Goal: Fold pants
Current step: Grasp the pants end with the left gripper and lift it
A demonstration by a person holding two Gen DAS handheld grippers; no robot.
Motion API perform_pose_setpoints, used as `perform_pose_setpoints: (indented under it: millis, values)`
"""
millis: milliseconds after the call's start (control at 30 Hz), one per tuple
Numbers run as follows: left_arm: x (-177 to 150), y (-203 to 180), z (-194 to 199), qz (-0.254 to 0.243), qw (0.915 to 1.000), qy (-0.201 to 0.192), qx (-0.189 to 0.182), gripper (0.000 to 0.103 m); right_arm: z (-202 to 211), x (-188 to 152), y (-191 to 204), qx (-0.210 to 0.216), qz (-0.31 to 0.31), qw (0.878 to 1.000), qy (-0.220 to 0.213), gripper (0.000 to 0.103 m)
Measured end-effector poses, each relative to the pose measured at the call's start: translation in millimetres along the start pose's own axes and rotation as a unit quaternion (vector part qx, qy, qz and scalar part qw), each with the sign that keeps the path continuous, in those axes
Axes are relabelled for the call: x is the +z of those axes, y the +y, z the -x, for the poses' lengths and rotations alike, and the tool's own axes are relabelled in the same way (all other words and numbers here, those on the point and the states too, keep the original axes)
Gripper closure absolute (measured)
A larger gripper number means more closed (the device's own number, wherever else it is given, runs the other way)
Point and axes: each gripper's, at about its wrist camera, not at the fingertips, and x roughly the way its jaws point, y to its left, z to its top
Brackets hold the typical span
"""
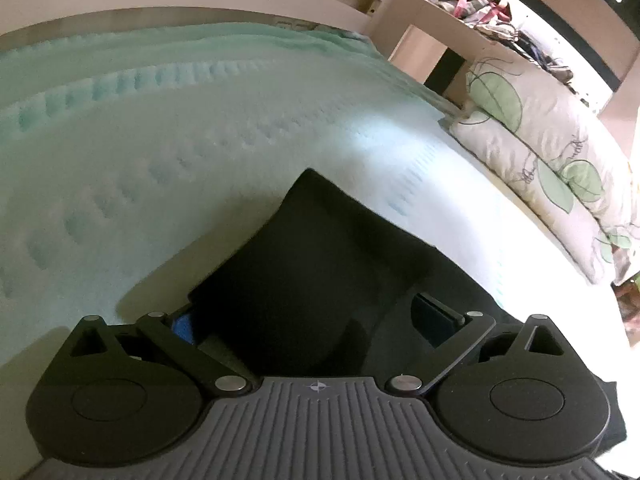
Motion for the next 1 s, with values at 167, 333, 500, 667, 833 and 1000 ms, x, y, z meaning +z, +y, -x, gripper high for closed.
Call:
perform_pose_setpoints:
  millis: [167, 333, 500, 667, 833, 1000]
  values:
    - [5.7, -11.0, -8.5, -0.029, 0.9988, -0.002, 0.04, 0.044, 1.0, -1.9, 0.3, 0.001, 0.0, 1.0, -0.004, 0.093]
    - [16.5, -7.6, -0.6, -0.025, 0.9993, 0.017, 0.02, 0.087, 7.4, -0.1, 0.7, -0.003, -0.016, 1.0, -0.015, 0.094]
    - [23.6, -21.6, 9.0, -0.056, 0.9979, 0.02, 0.024, 0.09, 26.5, 4.3, 22.6, 0.023, -0.014, 0.997, -0.069, 0.098]
    - [29.6, -32.3, 23.8, -0.063, 0.9978, 0.012, 0.012, 0.091, 17.8, 2.2, 55.9, 0.035, 0.013, 0.999, -0.034, 0.101]
    - [38.1, -53.4, 46.7, -0.09, 0.9959, -0.006, -0.01, 0.091, 15.8, -10.5, 57.2, 0.034, -0.017, 0.999, -0.033, 0.101]
    - [49.1, -102.4, 68.4, -0.137, 0.9896, -0.018, -0.04, 0.091, 16.7, -18.4, 56.2, 0.039, -0.017, 0.998, -0.041, 0.101]
